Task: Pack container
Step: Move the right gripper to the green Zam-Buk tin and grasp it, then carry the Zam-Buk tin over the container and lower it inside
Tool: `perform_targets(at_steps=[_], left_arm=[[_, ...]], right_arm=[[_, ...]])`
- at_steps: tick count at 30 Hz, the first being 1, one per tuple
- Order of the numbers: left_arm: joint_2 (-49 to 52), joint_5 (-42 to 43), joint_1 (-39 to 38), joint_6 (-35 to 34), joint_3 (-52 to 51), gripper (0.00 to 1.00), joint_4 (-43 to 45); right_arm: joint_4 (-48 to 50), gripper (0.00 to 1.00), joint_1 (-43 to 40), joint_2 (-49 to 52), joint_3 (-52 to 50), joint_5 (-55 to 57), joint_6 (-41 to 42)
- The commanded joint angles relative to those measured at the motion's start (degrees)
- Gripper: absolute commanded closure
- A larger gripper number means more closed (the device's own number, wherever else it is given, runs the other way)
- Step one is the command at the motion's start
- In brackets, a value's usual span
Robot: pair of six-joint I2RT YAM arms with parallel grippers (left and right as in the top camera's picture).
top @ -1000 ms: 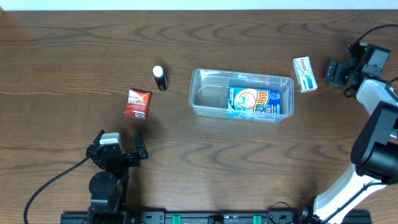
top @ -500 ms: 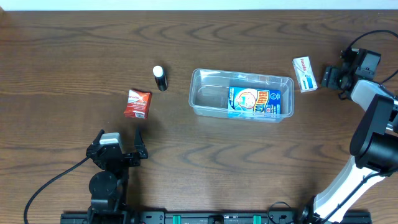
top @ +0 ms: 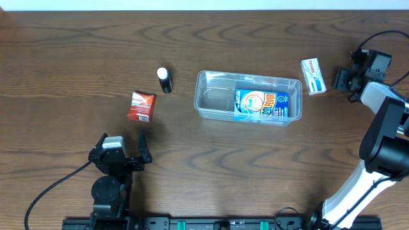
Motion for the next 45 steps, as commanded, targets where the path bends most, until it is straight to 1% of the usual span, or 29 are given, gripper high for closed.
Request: perform_targets(at_steps=[1, 6, 14, 21, 25, 27, 31, 36, 40, 45], left_arm=[[-0.24, 0.79, 0.35, 0.98, -0.37, 0.02, -1.40], [-0.24, 0.79, 0.35, 1.01, -0.37, 0.02, -1.38], [-0.24, 0.79, 0.35, 1.01, -0.37, 0.02, -1.38], [-0.24, 0.79, 0.35, 0.98, -0.37, 0.02, -1.38], [-0.24, 0.79, 0.35, 0.98, -0.37, 0.02, -1.38], [-0.24, 0.79, 0.35, 1.01, -0.37, 0.02, -1.40], [-0.24, 0.79, 0.35, 0.98, -0.37, 0.02, -1.38], [-0.24, 0.79, 0.35, 0.98, -0.37, 0.02, -1.38], [-0.24, 0.79, 0.35, 1.01, -0.37, 0.02, -1.38], [-0.24, 0.79, 0.35, 0.98, -0.37, 0.02, -1.38]], right_arm=[[-0.31, 0.34, 0.50, -0.15, 1.68, 0.61, 0.00], [-1.29, 0.34, 0.50, -1.84, 1.75, 1.27, -0.02], [-4.00, 0.36, 0.50, -8.11, 1.75, 3.39, -0.20], [-9.92, 0.37, 0.68, -13.33, 1.75, 2.60, 0.13], [-14.51, 0.37, 2.16, -17.14, 1.75, 2.49, 0.52], [-16.85, 0.39, 3.48, -19.34, 1.75, 2.51, 0.72], [-22.58, 0.39, 7.17, -25.00, 1.75, 2.49, 5.25], [-30.62, 0.46, 13.44, -31.45, 1.75, 0.94, 11.45], [-35.58, 0.47, 19.63, -34.23, 1.75, 0.76, 14.71], [-39.04, 0.48, 27.06, -34.21, 1.70, 0.76, 19.43]])
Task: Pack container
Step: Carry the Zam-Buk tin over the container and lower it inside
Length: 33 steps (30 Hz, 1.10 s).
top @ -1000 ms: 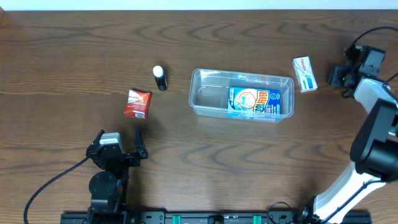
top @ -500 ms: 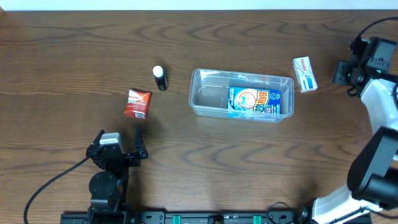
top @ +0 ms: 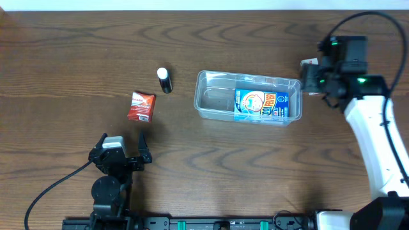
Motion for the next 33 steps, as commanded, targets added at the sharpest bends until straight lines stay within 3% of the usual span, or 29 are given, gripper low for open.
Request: perform_targets(at_steps=[1, 12, 33], left_arm=[[-0.24, 0.79, 0.35, 1.01, -0.37, 0.02, -1.38], [-0.24, 0.79, 0.35, 1.03, -0.37, 0.02, -1.38], [-0.24, 0.79, 0.35, 1.01, -0.37, 0.02, -1.38]], right_arm=[[-1.03, 0.48, 4.98, -0.04, 0.92, -0.39, 5.81], [-0.02, 0.46, 15.37, 7.10, 0.92, 2.89, 12.15], [-2.27, 0.46, 15.41, 11.17, 0.85, 13.44, 12.98]])
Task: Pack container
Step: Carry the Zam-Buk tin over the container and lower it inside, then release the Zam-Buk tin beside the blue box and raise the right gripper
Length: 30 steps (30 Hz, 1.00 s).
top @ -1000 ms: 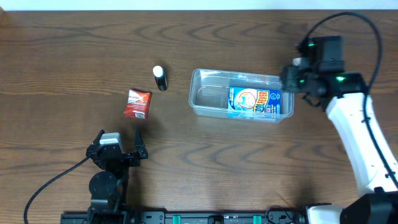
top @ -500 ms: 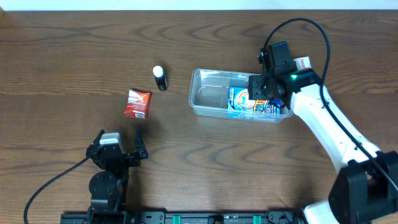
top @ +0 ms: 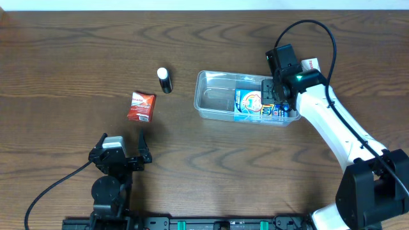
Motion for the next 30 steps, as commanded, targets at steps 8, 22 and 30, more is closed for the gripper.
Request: perform_targets(at_steps=[8, 22, 30], left_arm=[[-0.24, 0.79, 0.35, 1.03, -0.37, 0.02, -1.38], [-0.24, 0.79, 0.35, 1.01, -0.37, 0.02, -1.40], [-0.24, 0.79, 0.35, 1.01, -0.37, 0.02, -1.40]], right_arm=[[-0.15, 0.45, -0.52, 1.11, -0.04, 4.31, 1.09], [1.22, 0.45, -3.45, 1.44, -1.38, 4.26, 0.35], [3.17, 0.43, -3.45, 4.63, -1.40, 3.89, -1.31]])
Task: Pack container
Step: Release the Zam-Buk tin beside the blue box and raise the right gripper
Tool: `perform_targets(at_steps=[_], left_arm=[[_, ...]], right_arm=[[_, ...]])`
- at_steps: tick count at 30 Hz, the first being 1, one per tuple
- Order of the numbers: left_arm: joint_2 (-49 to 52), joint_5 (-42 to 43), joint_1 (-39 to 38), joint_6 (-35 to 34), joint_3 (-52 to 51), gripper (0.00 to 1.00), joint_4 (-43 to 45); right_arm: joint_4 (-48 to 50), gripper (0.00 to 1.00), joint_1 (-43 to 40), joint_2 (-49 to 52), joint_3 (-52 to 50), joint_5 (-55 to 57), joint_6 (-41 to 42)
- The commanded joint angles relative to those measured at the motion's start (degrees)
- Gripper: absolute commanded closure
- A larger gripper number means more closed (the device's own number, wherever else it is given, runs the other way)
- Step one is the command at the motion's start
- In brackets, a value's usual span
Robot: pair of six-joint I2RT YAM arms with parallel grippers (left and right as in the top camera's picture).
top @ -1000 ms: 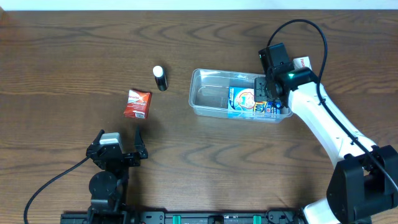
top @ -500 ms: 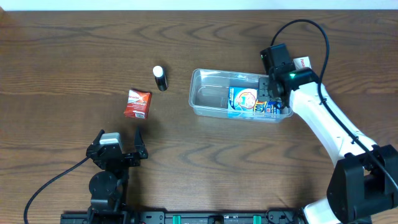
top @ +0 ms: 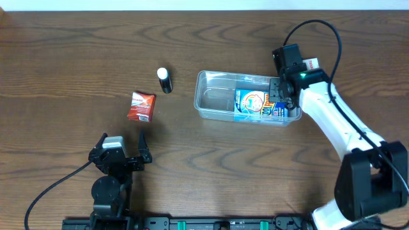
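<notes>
A clear plastic container [top: 217, 96] lies mid-table with a blue box [top: 255, 105] flat in its right half. My right gripper [top: 277, 97] hangs over the container's right end, above the blue box; from overhead its jaws do not show whether they are open or hold anything. A white box [top: 312, 63] shows only as a corner behind the right arm. A red packet [top: 140, 106] and a black tube with a white cap [top: 165, 80] lie left of the container. My left gripper [top: 123, 144] rests open near the front left edge, apart from everything.
The right arm [top: 332, 121] reaches in from the front right corner and crosses the table right of the container. A black cable [top: 51, 188] runs from the left arm's base. Bare wooden table [top: 211, 160] lies in front of the container.
My right gripper has shifted slightly to the right, staying over the container's right end. The container, the blue box, the packet, the tube and the left arm are where they were.
My right gripper stood at the far right edge, beside the white box. Then it was right at that box. Then it was over the container's right end, where it still is, while a corner of the white box shows in its old place.
</notes>
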Motion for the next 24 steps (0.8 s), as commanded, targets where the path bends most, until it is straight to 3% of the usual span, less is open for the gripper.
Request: perform_targets(at_steps=[1, 24], left_arm=[[-0.24, 0.79, 0.35, 1.03, -0.37, 0.02, -1.40], [-0.24, 0.79, 0.35, 1.01, -0.37, 0.02, -1.38]], right_arm=[[0.94, 0.43, -0.33, 2.23, -0.44, 0.87, -1.55], [2.47, 0.43, -0.94, 3.30, -0.44, 0.85, -4.02]])
